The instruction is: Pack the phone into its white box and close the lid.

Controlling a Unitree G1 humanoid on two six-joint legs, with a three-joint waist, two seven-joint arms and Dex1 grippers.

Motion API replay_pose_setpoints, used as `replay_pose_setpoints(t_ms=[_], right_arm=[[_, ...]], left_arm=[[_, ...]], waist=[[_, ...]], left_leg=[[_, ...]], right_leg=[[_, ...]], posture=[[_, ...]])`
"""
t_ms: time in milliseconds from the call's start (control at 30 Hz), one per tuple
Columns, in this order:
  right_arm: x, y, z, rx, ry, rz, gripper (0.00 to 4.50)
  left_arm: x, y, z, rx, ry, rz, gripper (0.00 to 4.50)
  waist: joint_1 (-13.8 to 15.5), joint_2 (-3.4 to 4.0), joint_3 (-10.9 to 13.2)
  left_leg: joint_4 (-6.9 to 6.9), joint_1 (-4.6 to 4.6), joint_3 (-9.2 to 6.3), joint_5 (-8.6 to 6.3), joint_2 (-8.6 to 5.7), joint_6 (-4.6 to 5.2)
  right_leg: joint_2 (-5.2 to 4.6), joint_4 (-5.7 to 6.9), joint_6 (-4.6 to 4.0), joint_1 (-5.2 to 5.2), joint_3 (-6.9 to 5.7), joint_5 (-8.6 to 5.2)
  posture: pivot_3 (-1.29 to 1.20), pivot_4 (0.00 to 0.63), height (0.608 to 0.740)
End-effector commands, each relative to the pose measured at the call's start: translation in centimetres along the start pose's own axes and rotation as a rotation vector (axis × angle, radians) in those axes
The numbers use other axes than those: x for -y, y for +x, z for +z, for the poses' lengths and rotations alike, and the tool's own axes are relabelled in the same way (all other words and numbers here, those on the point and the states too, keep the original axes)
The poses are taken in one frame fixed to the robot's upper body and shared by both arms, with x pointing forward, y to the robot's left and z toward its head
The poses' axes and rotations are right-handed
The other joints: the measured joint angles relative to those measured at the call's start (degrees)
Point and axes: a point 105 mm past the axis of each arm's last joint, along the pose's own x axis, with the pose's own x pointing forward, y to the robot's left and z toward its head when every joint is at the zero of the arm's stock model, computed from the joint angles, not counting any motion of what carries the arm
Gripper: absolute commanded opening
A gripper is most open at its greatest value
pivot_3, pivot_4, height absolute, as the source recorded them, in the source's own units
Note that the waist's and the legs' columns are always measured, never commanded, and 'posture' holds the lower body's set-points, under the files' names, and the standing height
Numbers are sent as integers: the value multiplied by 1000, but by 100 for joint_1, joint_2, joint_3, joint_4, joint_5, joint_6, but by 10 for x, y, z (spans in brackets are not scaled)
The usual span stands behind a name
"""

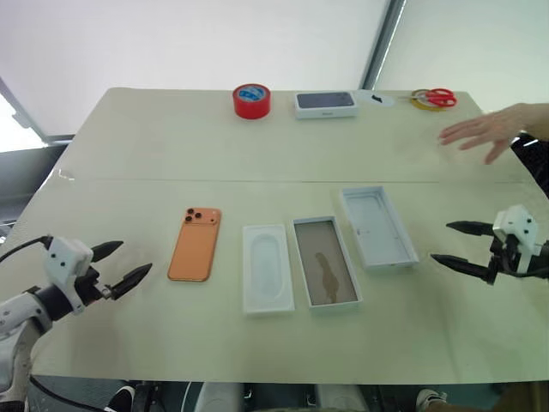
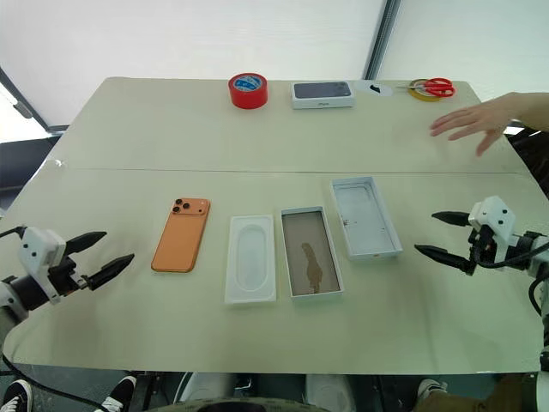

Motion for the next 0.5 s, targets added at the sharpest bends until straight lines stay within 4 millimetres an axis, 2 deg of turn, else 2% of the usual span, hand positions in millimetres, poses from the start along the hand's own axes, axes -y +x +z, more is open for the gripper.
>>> replay_pose_setpoints(t_ms=[33,167,233,500], right_arm=[[9,-12,5,12,-34,-47,4500],[11,-9,7,24,-32,-54,4500],[12,-8,8,28,-36,-58,4500],[11,-5,7,32,-41,-55,4500]], left_arm=[[-2,-6,17,72,57,21,4487],[-4,-3,16,24,74,37,4487],[-6,-3,22,47,95,41,4487],[-7,-4,24,53,129,19,4487]], waist=[[-2,0,0],[1,1,0],[-6,1,-1],[-2,5,-2]], left_leg=[[0,0,0,0,0,0],[0,0,0,0,0,0],[0,0,0,0,0,0],[-1,0,0,0,0,-1]], right_leg=[[0,0,0,0,1,0],[0,-1,0,0,0,0],[0,-1,0,0,1,0],[0,-2,0,0,0,0]], posture=[[0,150,730],[0,150,730],[0,150,730],[0,150,730]])
